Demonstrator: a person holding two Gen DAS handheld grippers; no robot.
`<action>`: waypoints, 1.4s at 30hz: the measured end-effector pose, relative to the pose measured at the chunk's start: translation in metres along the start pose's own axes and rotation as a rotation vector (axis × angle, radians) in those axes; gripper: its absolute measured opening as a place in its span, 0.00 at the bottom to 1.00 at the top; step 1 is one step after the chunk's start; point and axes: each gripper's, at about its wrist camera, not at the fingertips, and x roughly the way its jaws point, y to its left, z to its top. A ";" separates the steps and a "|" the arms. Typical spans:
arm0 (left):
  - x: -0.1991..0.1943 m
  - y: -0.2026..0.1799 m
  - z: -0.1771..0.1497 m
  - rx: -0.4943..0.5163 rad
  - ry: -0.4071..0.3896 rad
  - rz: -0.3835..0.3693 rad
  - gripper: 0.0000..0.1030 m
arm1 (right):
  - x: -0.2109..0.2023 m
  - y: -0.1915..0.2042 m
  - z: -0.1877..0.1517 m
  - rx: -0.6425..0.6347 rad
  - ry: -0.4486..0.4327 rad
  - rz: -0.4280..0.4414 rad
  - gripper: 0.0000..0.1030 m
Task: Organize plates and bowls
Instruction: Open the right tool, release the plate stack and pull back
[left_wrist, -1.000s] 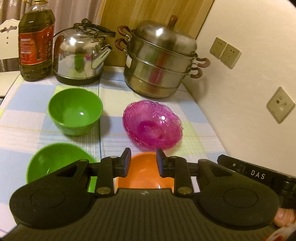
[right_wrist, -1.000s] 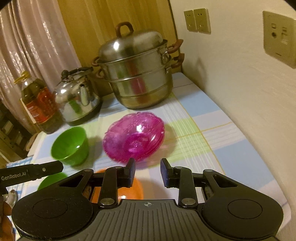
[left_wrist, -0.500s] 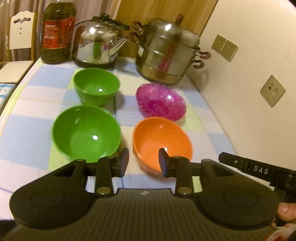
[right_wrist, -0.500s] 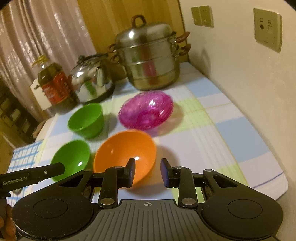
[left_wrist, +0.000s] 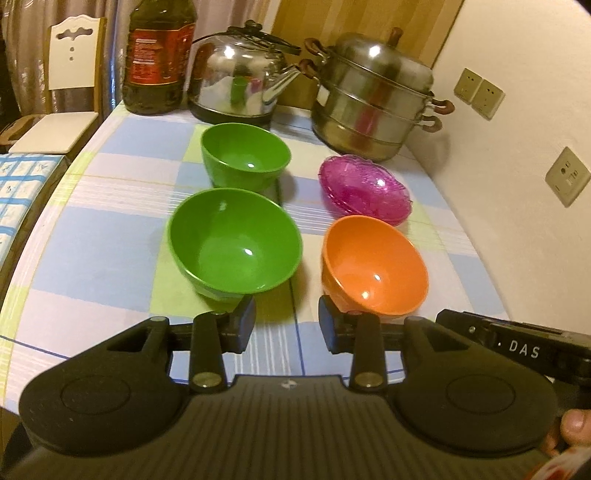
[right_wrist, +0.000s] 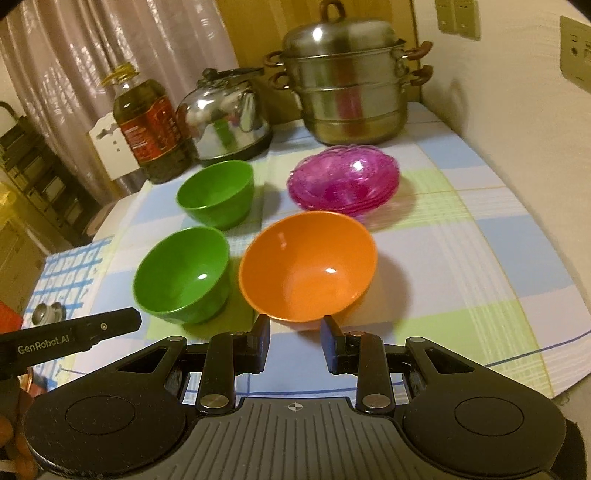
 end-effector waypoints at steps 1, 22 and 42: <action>0.000 0.002 0.000 -0.003 -0.001 0.004 0.33 | 0.002 0.002 0.000 -0.002 0.004 0.003 0.30; 0.018 0.058 0.028 -0.008 -0.001 0.055 0.36 | 0.041 0.041 0.003 0.009 0.009 0.037 0.30; 0.085 0.105 0.062 0.035 0.072 0.041 0.36 | 0.116 0.074 0.010 0.106 0.053 0.071 0.29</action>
